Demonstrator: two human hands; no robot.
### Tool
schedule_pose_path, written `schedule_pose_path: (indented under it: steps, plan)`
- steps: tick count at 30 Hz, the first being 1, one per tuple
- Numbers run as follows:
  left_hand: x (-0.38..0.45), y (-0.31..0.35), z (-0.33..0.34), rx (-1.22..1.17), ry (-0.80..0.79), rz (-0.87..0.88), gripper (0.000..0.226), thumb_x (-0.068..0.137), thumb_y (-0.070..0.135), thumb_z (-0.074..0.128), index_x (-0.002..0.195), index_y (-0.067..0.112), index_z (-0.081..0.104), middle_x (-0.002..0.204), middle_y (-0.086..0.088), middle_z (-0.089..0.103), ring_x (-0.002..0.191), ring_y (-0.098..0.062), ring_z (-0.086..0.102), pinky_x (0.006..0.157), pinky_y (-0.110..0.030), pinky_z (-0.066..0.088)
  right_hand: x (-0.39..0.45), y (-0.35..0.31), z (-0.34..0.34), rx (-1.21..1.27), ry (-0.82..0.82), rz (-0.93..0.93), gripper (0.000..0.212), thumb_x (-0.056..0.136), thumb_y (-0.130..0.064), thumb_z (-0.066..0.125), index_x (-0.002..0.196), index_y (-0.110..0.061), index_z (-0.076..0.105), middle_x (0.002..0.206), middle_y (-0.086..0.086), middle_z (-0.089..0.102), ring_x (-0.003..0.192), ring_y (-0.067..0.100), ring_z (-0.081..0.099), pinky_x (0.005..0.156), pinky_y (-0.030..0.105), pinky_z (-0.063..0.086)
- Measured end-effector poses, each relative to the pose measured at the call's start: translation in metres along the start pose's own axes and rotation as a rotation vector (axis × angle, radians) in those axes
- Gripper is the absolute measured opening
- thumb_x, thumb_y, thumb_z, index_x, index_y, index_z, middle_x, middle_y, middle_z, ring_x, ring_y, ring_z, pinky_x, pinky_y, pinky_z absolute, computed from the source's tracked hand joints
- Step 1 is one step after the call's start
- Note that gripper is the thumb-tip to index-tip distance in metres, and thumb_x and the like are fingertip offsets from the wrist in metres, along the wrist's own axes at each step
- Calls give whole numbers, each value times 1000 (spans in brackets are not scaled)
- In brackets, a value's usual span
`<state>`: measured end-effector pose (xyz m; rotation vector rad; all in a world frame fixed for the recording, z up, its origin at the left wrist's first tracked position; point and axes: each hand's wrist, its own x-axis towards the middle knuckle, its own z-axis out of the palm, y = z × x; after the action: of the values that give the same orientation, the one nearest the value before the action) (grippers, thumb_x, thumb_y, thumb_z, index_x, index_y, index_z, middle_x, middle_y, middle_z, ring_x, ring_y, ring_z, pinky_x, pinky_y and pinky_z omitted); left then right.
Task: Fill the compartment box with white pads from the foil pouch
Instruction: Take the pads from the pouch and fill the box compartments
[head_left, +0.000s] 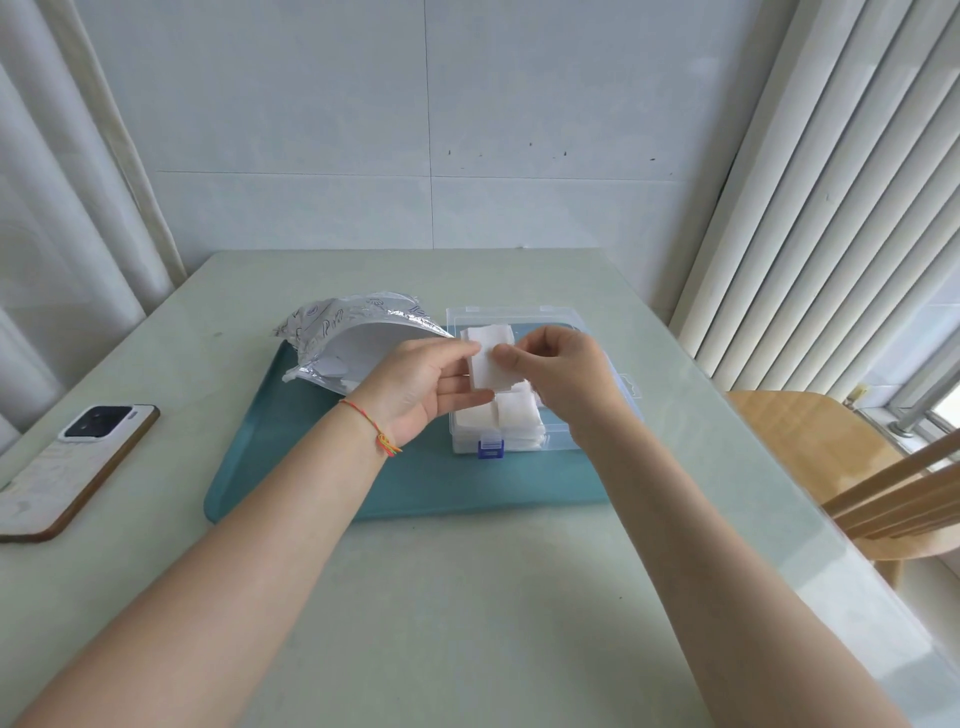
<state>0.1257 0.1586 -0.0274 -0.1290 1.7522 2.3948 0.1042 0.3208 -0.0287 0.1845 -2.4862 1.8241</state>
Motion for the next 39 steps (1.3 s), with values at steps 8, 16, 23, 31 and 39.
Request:
schedule_pose_path:
  steps: [8, 16, 23, 31, 39]
  plan:
    - [-1, -2, 0, -64, 30, 19, 20, 98, -2, 46, 110, -1, 62, 97, -19, 71, 75, -27, 73, 59, -29, 59, 2, -2, 1, -5, 62, 6, 8, 90, -17, 61, 94, -14, 67, 75, -4, 62, 61, 14, 55, 55, 27, 43]
    - [-5, -3, 11, -219, 43, -54, 32, 99, -2, 33, 122, -13, 51, 101, -27, 67, 82, -35, 69, 68, -37, 62, -4, -4, 10, -24, 25, -33, 8, 85, -11, 64, 77, -13, 65, 60, -6, 64, 42, 4, 50, 43, 16, 39]
    - [-3, -1, 17, -108, 89, -57, 32, 101, 1, 28, 117, -7, 55, 97, -25, 66, 78, -35, 69, 67, -36, 61, -4, -9, 3, -69, -32, 2, 20, 88, -31, 67, 90, -11, 66, 59, -8, 59, 42, 1, 50, 43, 13, 37]
    - [4, 1, 22, 473, 151, 74, 16, 95, 6, 50, 86, 9, 64, 78, -10, 68, 63, -25, 69, 59, -32, 57, 7, -6, -21, -146, -82, 116, 22, 87, -23, 70, 94, -2, 70, 66, 1, 56, 57, 13, 46, 51, 22, 34]
    - [11, -8, 16, 1324, 166, 238, 17, 87, 11, 59, 87, 24, 70, 86, 5, 64, 82, -16, 59, 73, -23, 43, 14, 11, -32, -349, -188, 191, 25, 81, -26, 79, 96, -17, 62, 75, -3, 59, 67, 13, 56, 54, 22, 37]
